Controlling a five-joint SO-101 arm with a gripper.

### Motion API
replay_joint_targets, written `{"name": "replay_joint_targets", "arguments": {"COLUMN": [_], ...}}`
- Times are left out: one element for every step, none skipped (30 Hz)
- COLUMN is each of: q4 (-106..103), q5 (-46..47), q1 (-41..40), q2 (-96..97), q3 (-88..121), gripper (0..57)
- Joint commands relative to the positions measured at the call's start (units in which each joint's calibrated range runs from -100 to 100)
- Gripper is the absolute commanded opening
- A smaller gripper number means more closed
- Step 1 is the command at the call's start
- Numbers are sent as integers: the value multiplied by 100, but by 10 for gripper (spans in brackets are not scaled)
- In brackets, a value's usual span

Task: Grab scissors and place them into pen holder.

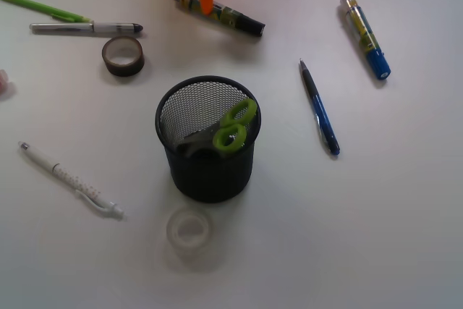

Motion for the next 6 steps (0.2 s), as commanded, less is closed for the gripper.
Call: {"name": "replay_joint_targets", "arguments": {"q4": [44, 44, 44, 44, 44, 44], "q5": [-15, -15, -15, -10, -10, -10], "q1": [-109, -109, -109, -109, -109, -109], "q2": [-55, -55, -55, -55, -55, -55], "q3": [-276, -276, -276, -276, -276, -276], "gripper": [4, 4, 4, 4, 4, 4]}}
